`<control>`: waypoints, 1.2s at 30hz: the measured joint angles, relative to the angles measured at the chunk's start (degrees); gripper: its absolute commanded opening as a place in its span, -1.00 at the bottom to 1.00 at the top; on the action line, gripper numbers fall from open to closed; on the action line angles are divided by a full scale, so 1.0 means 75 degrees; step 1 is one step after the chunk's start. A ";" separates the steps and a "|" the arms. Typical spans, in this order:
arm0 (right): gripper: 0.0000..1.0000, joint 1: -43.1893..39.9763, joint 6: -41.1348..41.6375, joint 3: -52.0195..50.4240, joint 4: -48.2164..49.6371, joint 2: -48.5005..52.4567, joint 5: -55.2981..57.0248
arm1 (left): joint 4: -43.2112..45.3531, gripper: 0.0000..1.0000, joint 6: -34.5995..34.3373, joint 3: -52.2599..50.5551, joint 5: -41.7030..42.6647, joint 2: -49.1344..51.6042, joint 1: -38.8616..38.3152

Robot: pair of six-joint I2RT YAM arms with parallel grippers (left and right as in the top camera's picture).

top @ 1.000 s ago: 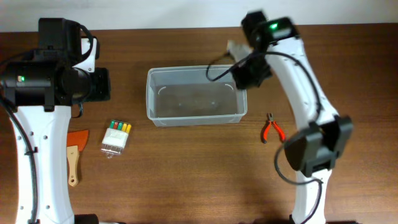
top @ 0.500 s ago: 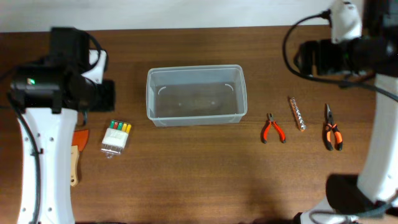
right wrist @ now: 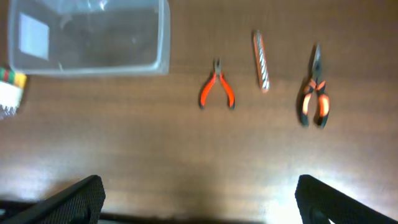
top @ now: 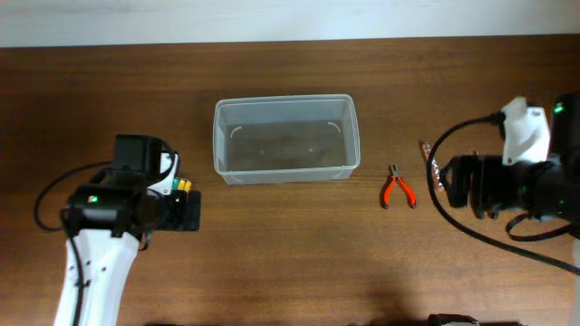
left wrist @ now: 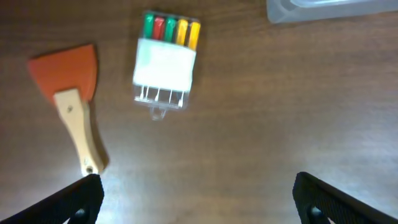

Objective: Pack container
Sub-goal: 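Grasp the marker blister pack with the left gripper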

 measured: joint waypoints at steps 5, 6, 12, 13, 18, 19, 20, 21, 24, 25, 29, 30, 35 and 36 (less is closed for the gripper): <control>0.97 0.0000 0.0044 -0.0662 0.0111 0.0245 0.0000 | 0.0997 0.98 0.0344 -0.0210 -0.0006 0.0822 0.0192; 0.98 0.0000 0.0044 -0.0737 0.0160 0.0297 0.0000 | 0.1107 0.99 0.0370 -0.0210 -0.0006 0.1043 0.0321; 0.97 0.0000 0.0061 -0.0810 0.0274 0.0382 -0.0003 | 0.1422 0.99 0.0737 -0.0213 0.0009 0.2527 0.1271; 0.97 0.0000 0.0076 -0.0813 0.0274 0.0385 0.0000 | 0.1448 0.99 0.0825 -0.0219 0.0006 0.2742 0.1378; 0.97 0.0000 0.0085 -0.0813 0.0274 0.0440 -0.0003 | 0.1769 0.99 0.1116 -0.0239 0.0006 0.3660 0.1655; 0.97 0.0000 0.0096 -0.0813 0.0277 0.0455 -0.0003 | 0.1842 0.99 0.1172 -0.0239 0.0003 0.3771 0.1655; 0.97 0.0000 0.0105 -0.0813 0.0277 0.0490 -0.0003 | 0.1915 0.99 0.1268 -0.0239 0.0006 0.3885 0.1652; 0.97 0.0000 0.0105 -0.0813 0.0274 0.0513 -0.0003 | 0.1964 0.98 0.1338 -0.0239 0.0009 0.3937 0.1644; 0.97 0.0000 0.0105 -0.0810 0.0280 0.0600 0.0000 | 0.2119 0.98 0.1588 -0.0239 0.0006 0.4004 0.1641; 0.97 0.0000 0.0111 -0.0813 0.0280 0.0627 -0.0003 | 0.2157 0.99 0.1667 -0.0239 0.0006 0.4004 0.1638; 0.97 0.0000 0.0128 -0.0813 0.0286 0.0711 -0.0003 | 0.2419 0.99 0.2186 -0.0239 0.0009 0.4007 0.1641; 0.97 0.0000 0.0137 -0.0813 0.0289 0.0723 -0.0003 | 0.2474 0.99 0.2294 -0.0239 0.0009 0.4013 0.1641; 0.97 0.0000 0.0134 -0.0813 0.0297 0.0723 -0.0003 | 0.2696 0.99 0.2716 -0.0239 0.0020 0.4092 0.1641; 0.98 0.0000 0.0134 -0.0813 0.0297 0.0723 -0.0003 | 0.2725 0.99 0.2763 -0.0239 0.0029 0.4109 0.1641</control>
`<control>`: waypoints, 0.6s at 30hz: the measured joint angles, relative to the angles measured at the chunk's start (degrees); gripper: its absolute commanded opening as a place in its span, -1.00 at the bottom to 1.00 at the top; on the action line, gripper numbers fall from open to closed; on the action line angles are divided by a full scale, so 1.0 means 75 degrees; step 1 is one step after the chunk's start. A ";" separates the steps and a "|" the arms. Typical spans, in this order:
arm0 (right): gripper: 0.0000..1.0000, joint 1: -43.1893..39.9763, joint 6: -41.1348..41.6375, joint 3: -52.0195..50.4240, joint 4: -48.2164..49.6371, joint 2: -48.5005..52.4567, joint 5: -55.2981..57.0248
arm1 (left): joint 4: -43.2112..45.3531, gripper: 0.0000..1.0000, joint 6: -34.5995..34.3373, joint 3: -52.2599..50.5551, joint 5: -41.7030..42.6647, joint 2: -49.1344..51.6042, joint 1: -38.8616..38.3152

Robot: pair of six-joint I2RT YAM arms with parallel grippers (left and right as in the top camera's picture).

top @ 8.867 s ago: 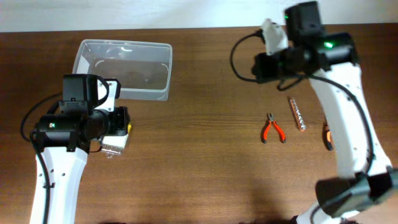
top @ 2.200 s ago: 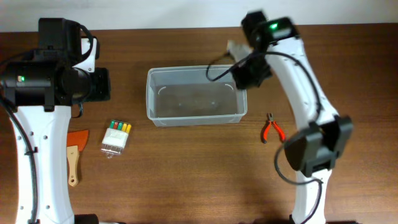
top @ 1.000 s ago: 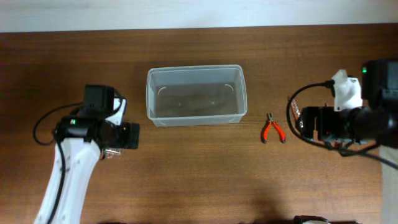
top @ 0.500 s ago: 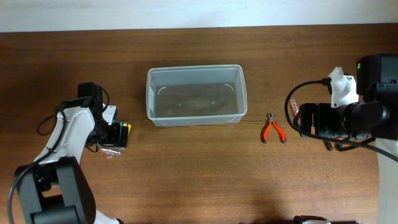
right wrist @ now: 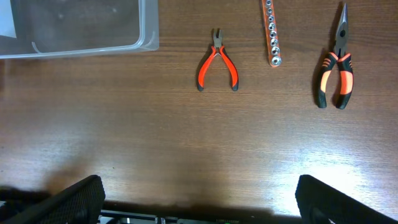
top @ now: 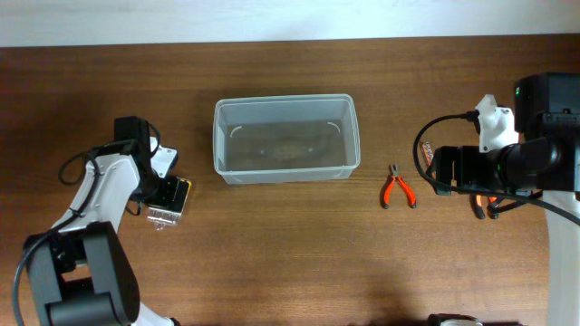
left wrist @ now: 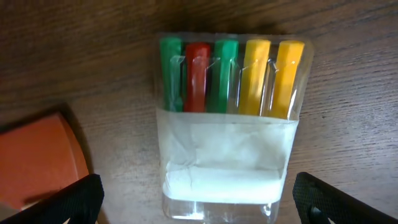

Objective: Pack container
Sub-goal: 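Grasp the marker blister pack with the left gripper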

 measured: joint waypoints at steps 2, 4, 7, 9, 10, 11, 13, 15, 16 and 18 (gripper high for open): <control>0.97 0.0000 0.0003 0.0000 0.0003 0.0000 0.0000 | 0.0035 0.99 0.0073 0.0000 0.0012 0.0067 0.0000; 0.97 0.0000 0.0000 0.0000 0.0006 0.0000 0.0000 | 0.0055 0.99 0.0128 0.0000 0.0058 0.0192 0.0000; 0.97 0.0000 0.0000 0.0000 0.0006 0.0000 0.0000 | 0.0061 0.99 0.0181 0.0000 0.0178 0.0431 -0.0003; 0.97 0.0000 0.0003 0.0000 0.0006 0.0000 0.0000 | 0.0093 0.99 0.0184 0.0000 0.0242 0.0603 0.0000; 0.97 0.0000 0.0003 0.0000 0.0009 0.0000 0.0000 | 0.0111 0.99 0.0184 0.0000 0.0262 0.0685 0.0000; 0.97 0.0000 0.0000 0.0000 0.0006 0.0000 0.0000 | 0.0128 0.99 0.0184 0.0000 0.0277 0.0740 -0.0003; 0.97 0.0000 0.0003 0.0000 0.0006 0.0000 0.0000 | 0.0169 0.99 0.0187 0.0000 0.0318 0.0836 -0.0003; 0.97 0.0000 0.0000 0.0000 0.0006 0.0000 0.0000 | 0.0192 0.99 0.0189 0.0000 0.0370 0.0938 0.0000; 0.97 0.0000 0.0000 0.0000 0.0009 0.0000 0.0000 | 0.0201 0.98 0.0207 0.0000 0.0385 0.0938 0.0000; 0.97 0.0000 0.0003 0.0000 0.0009 0.0000 0.0000 | 0.0216 0.99 0.0207 0.0000 0.0399 0.0953 0.0000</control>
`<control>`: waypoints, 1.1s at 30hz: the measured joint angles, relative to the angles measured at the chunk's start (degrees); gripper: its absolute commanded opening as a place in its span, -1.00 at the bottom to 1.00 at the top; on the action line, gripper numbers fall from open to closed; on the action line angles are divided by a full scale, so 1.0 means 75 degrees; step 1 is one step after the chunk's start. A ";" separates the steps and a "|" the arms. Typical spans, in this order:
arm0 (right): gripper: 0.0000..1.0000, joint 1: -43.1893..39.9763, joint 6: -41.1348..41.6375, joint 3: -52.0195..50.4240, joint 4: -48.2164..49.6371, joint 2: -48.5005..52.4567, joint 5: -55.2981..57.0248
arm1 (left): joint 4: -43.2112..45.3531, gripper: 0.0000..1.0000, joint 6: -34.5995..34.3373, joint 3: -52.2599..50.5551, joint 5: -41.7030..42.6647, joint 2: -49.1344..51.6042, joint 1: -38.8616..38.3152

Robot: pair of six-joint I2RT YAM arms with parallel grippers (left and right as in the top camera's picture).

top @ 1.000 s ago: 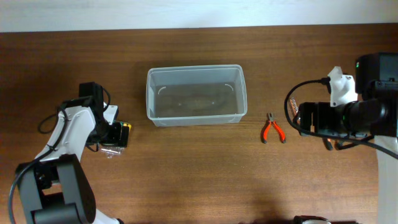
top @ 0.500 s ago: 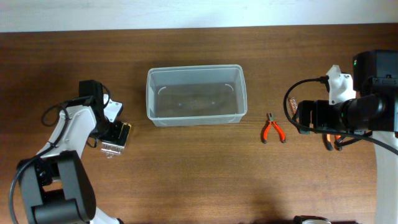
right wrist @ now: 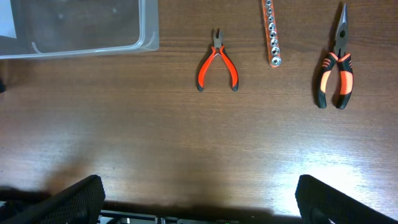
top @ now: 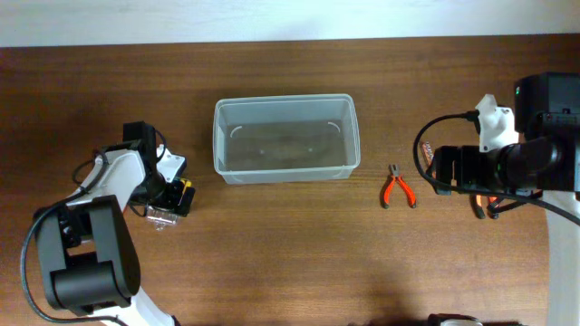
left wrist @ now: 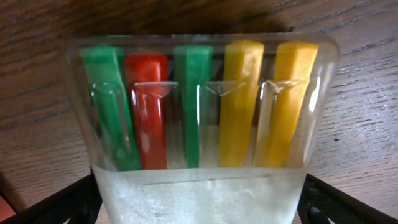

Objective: Pack container
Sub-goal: 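Grasp the marker blister pack with the left gripper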

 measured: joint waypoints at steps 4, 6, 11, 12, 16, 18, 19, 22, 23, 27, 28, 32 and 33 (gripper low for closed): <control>0.97 0.0000 0.0000 0.0000 -0.0006 0.0000 0.0000 | -0.0006 0.91 0.0000 0.0003 0.0006 0.0006 0.0000; 0.97 0.0000 -0.0003 0.0000 -0.0006 0.0000 0.0000 | -0.0006 0.81 0.0000 0.0003 0.0003 0.0009 0.0000; 0.97 0.0000 0.0000 0.0000 -0.0012 0.0000 0.0000 | -0.0003 0.41 0.0003 0.0009 0.0003 0.0015 -0.0003; 0.97 0.0000 -0.0003 0.0000 -0.0015 0.0000 0.0000 | -0.0006 0.39 -0.0003 0.0009 0.0003 0.0015 -0.0003; 0.97 0.0000 -0.0003 0.0000 -0.0017 0.0000 0.0000 | -0.0009 0.20 -0.0006 0.0009 0.0003 0.0015 -0.0003; 0.97 0.0000 0.0000 0.0000 -0.0017 0.0000 0.0000 | -0.0009 0.13 -0.0006 0.0009 0.0003 0.0015 -0.0003; 0.97 0.0000 -0.0003 0.0000 -0.0017 0.0000 0.0000 | -0.0009 0.08 -0.0006 0.0009 0.0003 0.0015 -0.0003; 0.97 0.0000 0.0000 0.0000 -0.0032 0.0000 0.0000 | -0.0009 -0.15 -0.0006 0.0009 0.0003 0.0015 -0.0003; 0.97 0.0000 0.0003 0.0000 -0.0035 0.0000 0.0000 | -0.0009 -0.29 -0.0006 0.0012 0.0003 0.0015 -0.0003; 0.97 0.0000 0.0000 0.0000 -0.0035 0.0000 0.0000 | -0.0023 -0.79 -0.0020 0.0023 0.0003 0.0015 -0.0003; 0.97 0.0000 0.0000 0.0000 -0.0035 0.0000 0.0000 | -0.0041 -0.96 -0.0035 0.0041 0.0003 0.0026 -0.0003; 0.97 0.0000 0.0003 0.0000 -0.0038 0.0000 0.0000 | -0.0391 -0.96 -0.0224 0.0344 0.0009 0.0195 -0.0003; 0.97 0.0000 0.0003 0.0000 -0.0038 0.0000 0.0000 | -0.0519 -0.96 -0.0265 0.0449 0.0006 0.0239 -0.0003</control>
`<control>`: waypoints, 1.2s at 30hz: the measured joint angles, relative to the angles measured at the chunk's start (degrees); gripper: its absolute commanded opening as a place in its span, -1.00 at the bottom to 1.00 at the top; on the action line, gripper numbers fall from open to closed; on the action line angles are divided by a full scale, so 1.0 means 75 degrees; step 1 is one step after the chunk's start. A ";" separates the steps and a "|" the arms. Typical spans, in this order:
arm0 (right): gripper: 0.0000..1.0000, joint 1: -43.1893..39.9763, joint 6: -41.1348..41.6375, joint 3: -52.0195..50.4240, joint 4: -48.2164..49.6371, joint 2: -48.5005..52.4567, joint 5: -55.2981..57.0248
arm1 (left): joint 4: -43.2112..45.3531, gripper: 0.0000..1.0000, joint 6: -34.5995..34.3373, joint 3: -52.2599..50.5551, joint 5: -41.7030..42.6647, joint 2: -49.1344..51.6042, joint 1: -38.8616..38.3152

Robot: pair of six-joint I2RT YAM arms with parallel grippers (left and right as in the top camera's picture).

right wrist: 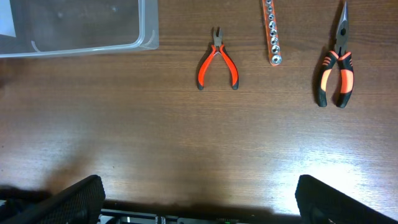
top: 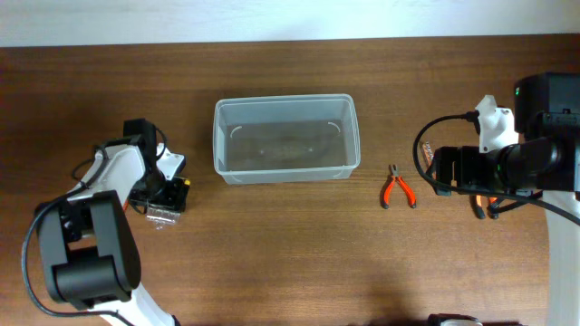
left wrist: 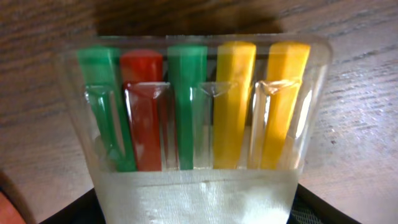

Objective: Pack container
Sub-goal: 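Grasp the marker blister pack with the left gripper, then lower the marker pack into the container and open left gripper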

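A clear plastic case holding green, red and yellow sticks fills the left wrist view. It lies on the table left of the clear, empty container. My left gripper is down on the case, with its fingers against both sides. My right gripper hangs open high above bare wood, right of the container. Nothing is between its fingers.
Small orange pliers lie right of the container. Further right are a socket rail and long-nose pliers. A sliver of something orange shows left of the case. The right arm hides part of these tools in the overhead view.
The left gripper's fingers have come in against the sides of the case, which sits slightly closer in the wrist view. The right arm and the tools have not moved.
The left gripper was first open high above the case and an orange scraper, while the right arm was still moving. Then the left gripper was lower over the case and the right arm stood still over the tools. After that the open fingers straddled the case; now they touch it.
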 measured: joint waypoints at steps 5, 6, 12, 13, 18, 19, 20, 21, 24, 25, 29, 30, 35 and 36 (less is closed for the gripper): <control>0.97 0.0000 0.0003 0.0000 0.0003 0.0000 0.0000 | -0.1131 -0.96 -0.0178 0.1110 0.0006 0.0140 0.0000; 0.97 0.0000 0.0000 0.0000 0.0000 0.0000 0.0000 | -0.1352 -0.96 -0.0230 0.1434 0.0000 0.0143 0.0000; 0.97 0.0000 0.0000 0.0000 0.0000 0.0003 0.0000 | -0.2629 -0.97 -0.0487 0.3704 0.0032 0.0146 -0.0058; 0.97 0.0000 0.0000 -0.0003 -0.0003 0.0003 0.0000 | -0.2783 -0.97 -0.0519 0.4057 0.0029 0.0149 -0.0108; 0.97 0.0000 -0.0003 -0.0006 0.0000 0.0003 0.0000 | -0.2993 -0.97 -0.0297 0.5817 0.0146 0.0149 -0.0787; 0.97 0.0000 0.0000 -0.0006 0.0000 0.0006 0.0000 | -0.2973 -0.97 -0.0070 0.6076 0.0189 0.0149 -0.1026; 0.97 0.0000 -0.0003 -0.0006 0.0000 0.0009 0.0000 | -0.2908 -0.97 0.0207 0.6277 0.0239 0.0149 -0.1276; 0.97 0.0000 0.0003 -0.0006 0.0000 0.0009 0.0000 | -0.2798 -0.97 0.0586 0.6429 0.0283 0.0146 -0.1597; 0.97 0.0000 0.0000 -0.0006 0.0000 0.0009 0.0000 | -0.2471 -0.96 0.1915 0.6560 0.0469 0.0146 -0.2646; 0.97 0.0000 -0.0003 -0.0006 0.0000 0.0009 0.0000 | -0.2433 -0.96 0.2270 0.6557 0.0487 0.0149 -0.2873; 0.97 0.0000 0.0000 -0.0006 0.0000 0.0009 0.0003 | -0.2002 -0.97 0.3660 0.6560 0.0527 0.0262 -0.3666; 0.97 0.0000 0.0000 -0.0006 0.0000 0.0009 0.0000 | -0.1950 -0.96 0.3905 0.6560 0.0548 0.0353 -0.3838; 0.97 0.0000 0.0003 -0.0006 0.0000 0.0009 0.0003 | -0.1909 -0.96 0.4540 0.6566 0.0603 0.1172 -0.4281; 0.97 0.0000 0.0000 -0.0006 0.0000 0.0009 0.0003 | -0.1932 -0.96 0.4607 0.6563 0.0603 0.1396 -0.4304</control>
